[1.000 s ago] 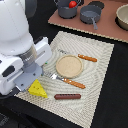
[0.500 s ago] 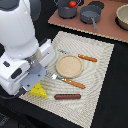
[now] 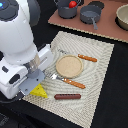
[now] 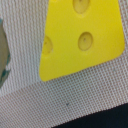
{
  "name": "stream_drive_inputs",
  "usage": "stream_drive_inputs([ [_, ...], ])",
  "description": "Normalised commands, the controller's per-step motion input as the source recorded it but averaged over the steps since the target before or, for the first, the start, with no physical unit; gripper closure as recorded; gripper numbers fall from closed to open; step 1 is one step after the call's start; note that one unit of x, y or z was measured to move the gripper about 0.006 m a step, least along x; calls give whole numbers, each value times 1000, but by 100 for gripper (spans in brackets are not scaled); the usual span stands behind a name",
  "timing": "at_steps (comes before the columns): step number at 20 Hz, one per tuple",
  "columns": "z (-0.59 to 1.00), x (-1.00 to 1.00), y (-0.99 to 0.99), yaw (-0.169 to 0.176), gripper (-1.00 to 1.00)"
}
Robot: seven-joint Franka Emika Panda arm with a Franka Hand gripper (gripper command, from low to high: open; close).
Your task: Interact with the objects in diverse but meaningful ways.
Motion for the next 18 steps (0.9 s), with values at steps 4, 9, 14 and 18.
stream_drive_inputs([
  [4, 0, 241, 36, 19, -100],
  [9, 0, 317, -111, 0, -100],
  [14, 262, 546, -263, 2, -100],
  [18, 309, 656, -270, 18, -100],
])
